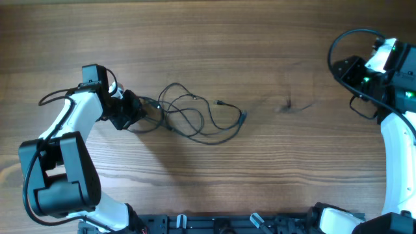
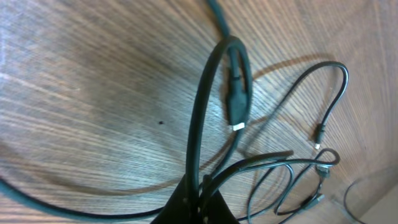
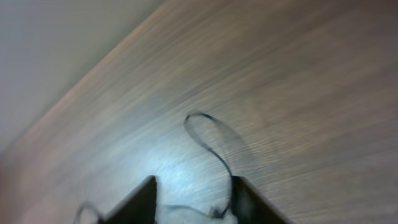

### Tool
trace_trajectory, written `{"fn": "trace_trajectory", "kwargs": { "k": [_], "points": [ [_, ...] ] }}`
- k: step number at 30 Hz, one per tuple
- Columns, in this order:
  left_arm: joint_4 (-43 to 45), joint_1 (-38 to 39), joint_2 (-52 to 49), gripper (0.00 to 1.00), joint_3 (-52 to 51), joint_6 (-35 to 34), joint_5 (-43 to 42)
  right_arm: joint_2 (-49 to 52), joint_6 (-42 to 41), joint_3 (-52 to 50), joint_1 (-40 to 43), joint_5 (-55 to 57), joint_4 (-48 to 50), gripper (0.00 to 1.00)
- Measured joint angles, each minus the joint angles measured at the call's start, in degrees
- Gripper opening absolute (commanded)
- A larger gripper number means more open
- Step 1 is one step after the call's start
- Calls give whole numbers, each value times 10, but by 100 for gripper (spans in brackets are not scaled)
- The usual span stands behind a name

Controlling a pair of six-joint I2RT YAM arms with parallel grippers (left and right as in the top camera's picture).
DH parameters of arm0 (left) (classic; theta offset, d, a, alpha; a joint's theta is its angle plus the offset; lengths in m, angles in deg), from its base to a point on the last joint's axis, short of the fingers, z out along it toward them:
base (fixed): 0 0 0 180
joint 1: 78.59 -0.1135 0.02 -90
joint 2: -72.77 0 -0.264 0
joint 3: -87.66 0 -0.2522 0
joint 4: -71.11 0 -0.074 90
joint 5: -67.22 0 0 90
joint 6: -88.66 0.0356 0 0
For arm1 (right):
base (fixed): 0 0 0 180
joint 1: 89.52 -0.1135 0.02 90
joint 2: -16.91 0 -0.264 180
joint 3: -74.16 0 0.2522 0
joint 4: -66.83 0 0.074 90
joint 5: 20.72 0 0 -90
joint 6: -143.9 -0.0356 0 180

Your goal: Untangle cables

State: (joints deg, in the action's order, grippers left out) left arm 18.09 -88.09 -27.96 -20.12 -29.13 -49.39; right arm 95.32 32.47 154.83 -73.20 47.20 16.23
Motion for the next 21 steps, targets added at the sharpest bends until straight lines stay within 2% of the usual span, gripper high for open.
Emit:
{"fn": "trace_trajectory", "kwargs": {
  "k": [2,7,16,21],
  "points": [
    [5,2,0,4,0,4,-7,0,35,0,-2,-52,0,51],
    [19,18,0,4,0,18,-23,0,89,0,-16,-131,-15,52],
    [49,68,0,4,0,43,-59,0,113,0,-56,-154,-46,54],
    [50,90,0,4,0,49,-64,14,113,0,-118,-156,-90,58]
  ]
}}
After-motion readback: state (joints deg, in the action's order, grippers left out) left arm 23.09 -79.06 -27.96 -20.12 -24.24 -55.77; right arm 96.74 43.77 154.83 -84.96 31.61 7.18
